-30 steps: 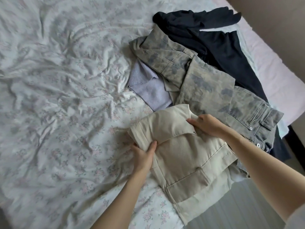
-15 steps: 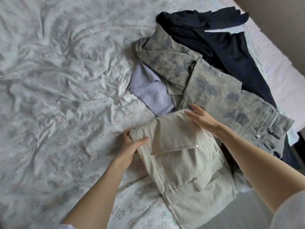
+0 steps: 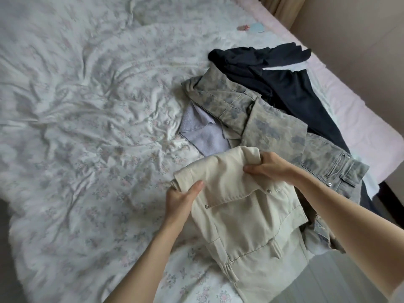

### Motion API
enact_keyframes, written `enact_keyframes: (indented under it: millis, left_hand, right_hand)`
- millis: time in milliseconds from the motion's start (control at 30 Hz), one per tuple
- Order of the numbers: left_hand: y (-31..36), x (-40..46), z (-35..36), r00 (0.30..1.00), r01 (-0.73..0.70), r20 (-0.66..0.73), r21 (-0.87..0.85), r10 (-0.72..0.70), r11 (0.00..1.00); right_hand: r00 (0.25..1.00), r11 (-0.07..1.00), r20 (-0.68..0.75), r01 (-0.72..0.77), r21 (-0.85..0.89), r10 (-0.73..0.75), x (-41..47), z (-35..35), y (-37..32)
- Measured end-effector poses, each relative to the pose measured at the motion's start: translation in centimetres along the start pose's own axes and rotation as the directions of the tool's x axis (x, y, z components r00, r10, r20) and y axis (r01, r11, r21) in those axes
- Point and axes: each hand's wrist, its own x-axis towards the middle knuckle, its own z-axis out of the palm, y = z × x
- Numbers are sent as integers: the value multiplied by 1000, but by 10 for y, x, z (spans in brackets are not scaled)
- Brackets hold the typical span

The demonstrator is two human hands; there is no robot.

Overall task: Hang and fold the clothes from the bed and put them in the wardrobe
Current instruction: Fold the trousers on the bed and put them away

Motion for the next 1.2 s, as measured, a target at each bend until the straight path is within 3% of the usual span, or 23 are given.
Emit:
enact_keyframes:
  millis: [300,400,500,567,633,733,833,900,967,1033,1100,1200]
  left_hand:
    - [107,7,-100,936,-253,-256,-17,240,967]
    - [102,28,-127,911,-270,-300,81,282,960]
    - [78,54,-145,901,-213,-335,215,277,953]
    - [65,62,-150,884,-198,-377,233,276,952]
    - [63,59,-148,858,-240,-384,289,342,927]
    - [63,34,-129,845,-355,-265,375,465,857]
    - [54,0,-106,821,-507,-32,418,570,754]
    - [36,-14,-94,736,-642,152,468,660,608]
    - [18,-28,-81,609,-763,367,515,703,392]
    - [-1,-50,-65,500,-846,570,483,652,226]
    - [-24,-71,-51,441,-891,695,416,568,182]
    - [-62,-89,-36,435,-898,824,425,362,113]
  right_hand:
    - [916,936,-193,349,-49,-352,-28,8,-164]
    - [913,945,-244,315,-87,-327,-7,37,-179]
    - [946,965,-192,259,-41,-262,-1,75,-169]
    - [970,975,-128,215,54,-207,0,101,-149]
    - [993,951,-48,114,288,-105,-2,119,-130]
    - [994,767,108,-83,637,18,-8,127,-107]
    - [991,507,132,-129,853,29,-22,117,-90]
    - [994,452,90,-106,885,58,-33,110,-71]
    - [995,455,63,-91,886,76,-49,102,-48]
    - [994,420,80,-104,902,74,-69,98,-19]
    - [991,352,82,-114,929,105,-86,98,11]
    - [979,269,68,-119,956,191,-105,111,58]
